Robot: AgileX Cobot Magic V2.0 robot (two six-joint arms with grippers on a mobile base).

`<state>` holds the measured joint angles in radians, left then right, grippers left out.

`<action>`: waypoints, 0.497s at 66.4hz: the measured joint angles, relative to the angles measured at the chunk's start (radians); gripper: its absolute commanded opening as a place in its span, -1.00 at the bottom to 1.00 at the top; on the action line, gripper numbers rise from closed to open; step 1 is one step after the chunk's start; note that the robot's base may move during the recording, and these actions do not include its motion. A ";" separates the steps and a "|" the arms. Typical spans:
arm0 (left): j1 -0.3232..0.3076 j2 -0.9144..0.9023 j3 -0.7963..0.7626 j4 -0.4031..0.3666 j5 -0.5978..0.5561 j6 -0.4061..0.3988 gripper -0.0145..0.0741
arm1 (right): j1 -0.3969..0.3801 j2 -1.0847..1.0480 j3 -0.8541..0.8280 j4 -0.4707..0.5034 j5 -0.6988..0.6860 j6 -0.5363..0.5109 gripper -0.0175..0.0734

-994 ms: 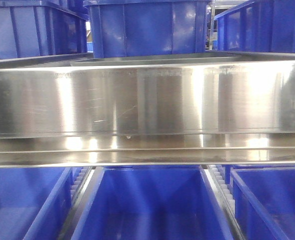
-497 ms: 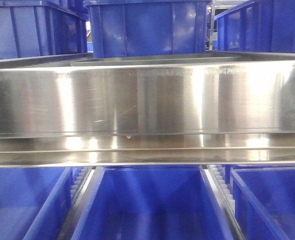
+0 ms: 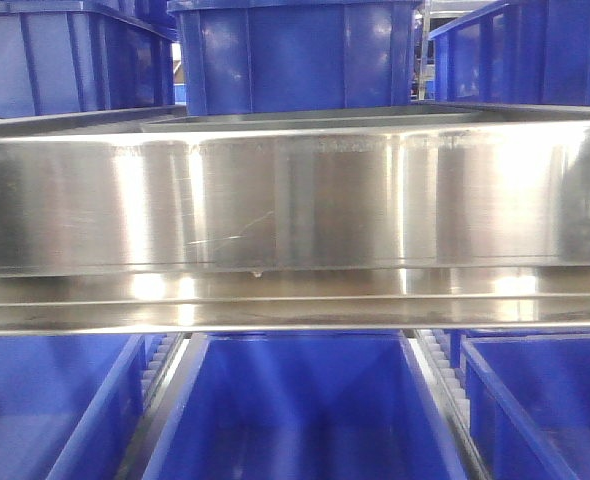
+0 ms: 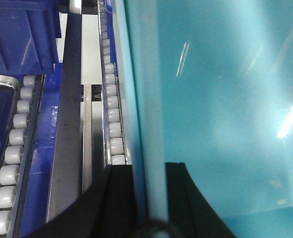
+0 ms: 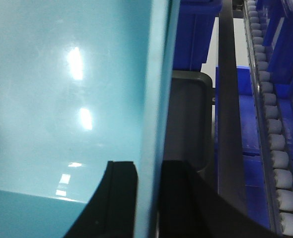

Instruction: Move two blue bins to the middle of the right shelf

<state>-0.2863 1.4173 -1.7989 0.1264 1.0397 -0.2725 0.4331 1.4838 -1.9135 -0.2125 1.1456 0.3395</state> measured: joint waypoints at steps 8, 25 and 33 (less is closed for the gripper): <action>0.000 0.000 0.000 0.000 0.000 0.000 -0.92 | 0.000 0.000 0.000 0.000 0.000 0.000 -0.98; -0.002 0.000 0.000 0.000 0.000 0.000 -0.92 | 0.000 0.000 0.000 0.000 0.000 0.000 -0.98; -0.002 0.000 0.000 0.000 0.000 0.000 -0.92 | 0.000 0.000 0.000 0.000 0.000 0.000 -0.98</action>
<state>-0.2878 1.4173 -1.7989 0.1264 1.0397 -0.2725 0.4331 1.4838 -1.9135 -0.2125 1.1456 0.3395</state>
